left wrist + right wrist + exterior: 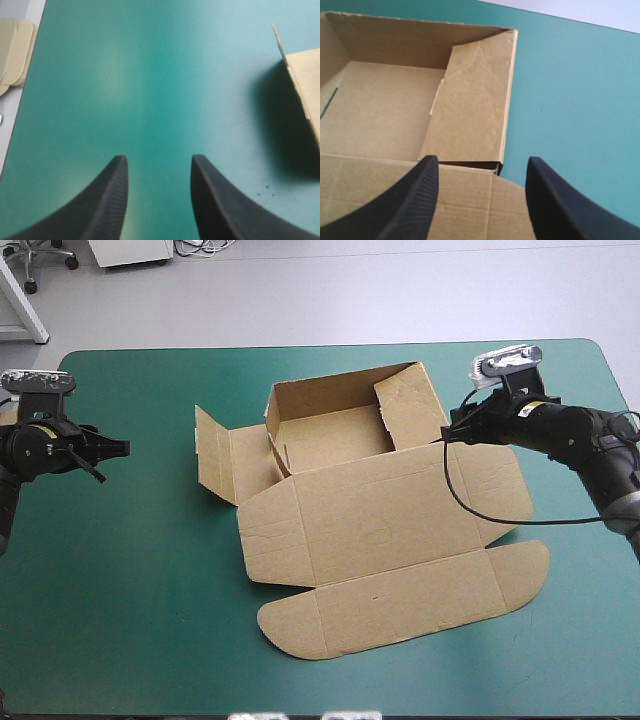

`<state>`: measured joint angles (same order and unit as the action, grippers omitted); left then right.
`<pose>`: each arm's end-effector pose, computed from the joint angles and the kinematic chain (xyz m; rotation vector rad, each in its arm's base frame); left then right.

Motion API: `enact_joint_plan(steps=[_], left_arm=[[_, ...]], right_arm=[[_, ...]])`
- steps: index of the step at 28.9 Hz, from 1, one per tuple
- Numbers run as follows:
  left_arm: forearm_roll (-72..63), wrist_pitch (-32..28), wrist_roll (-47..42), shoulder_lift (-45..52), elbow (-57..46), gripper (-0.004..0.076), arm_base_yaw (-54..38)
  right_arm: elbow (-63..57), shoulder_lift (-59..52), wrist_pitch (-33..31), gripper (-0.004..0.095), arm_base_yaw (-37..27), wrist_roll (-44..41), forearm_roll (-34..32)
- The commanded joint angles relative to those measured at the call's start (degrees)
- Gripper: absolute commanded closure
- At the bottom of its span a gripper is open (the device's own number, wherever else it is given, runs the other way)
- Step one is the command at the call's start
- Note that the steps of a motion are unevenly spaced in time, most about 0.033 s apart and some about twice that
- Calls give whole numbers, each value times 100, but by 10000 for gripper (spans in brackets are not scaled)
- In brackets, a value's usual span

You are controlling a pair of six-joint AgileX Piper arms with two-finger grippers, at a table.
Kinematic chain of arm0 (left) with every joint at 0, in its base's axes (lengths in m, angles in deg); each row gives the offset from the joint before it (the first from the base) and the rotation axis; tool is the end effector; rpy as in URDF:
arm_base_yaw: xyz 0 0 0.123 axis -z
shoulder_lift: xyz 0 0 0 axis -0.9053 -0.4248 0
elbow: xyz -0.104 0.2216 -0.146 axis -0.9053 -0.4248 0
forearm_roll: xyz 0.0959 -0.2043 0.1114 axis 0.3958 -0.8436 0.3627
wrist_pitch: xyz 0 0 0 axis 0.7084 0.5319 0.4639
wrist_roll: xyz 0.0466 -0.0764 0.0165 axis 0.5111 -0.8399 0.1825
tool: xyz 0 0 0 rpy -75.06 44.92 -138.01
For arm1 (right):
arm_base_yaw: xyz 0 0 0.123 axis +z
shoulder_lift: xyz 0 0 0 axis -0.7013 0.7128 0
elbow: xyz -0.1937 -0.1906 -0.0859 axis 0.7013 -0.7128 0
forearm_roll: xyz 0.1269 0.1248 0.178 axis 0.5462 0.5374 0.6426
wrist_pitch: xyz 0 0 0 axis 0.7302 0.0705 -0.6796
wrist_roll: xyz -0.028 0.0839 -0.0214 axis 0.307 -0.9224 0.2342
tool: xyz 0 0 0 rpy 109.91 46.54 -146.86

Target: Fold the box

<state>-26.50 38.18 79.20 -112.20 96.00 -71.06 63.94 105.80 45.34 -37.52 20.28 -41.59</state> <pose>0.2669 0.0332 0.3841 0.0378 2.3684 0.1823 0.3114 0.0568 0.3711 -0.3504 2.1402 0.2363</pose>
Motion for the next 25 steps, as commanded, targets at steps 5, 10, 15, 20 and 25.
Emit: enact_joint_plan(steps=[5, 10, 15, 20, 25], left_arm=[[-31, -267, -25, 151, 124, 429, -4], [-31, -244, -25, 128, 89, 429, -4], [-31, -255, -16, 87, 89, 429, -4], [-43, -266, 6, 87, 89, 429, -4], [-43, -266, 59, 87, 89, 429, -4]], right_arm=[[445, 810, 350, 196, 19, 584, 585], [1141, 1509, -69, 194, 19, 507, 585], [2076, 2244, -667, 194, 19, 217, 503], [2912, 2930, -1351, 234, 19, -213, 182], [3498, 3335, -1728, 291, 19, -377, 120]])
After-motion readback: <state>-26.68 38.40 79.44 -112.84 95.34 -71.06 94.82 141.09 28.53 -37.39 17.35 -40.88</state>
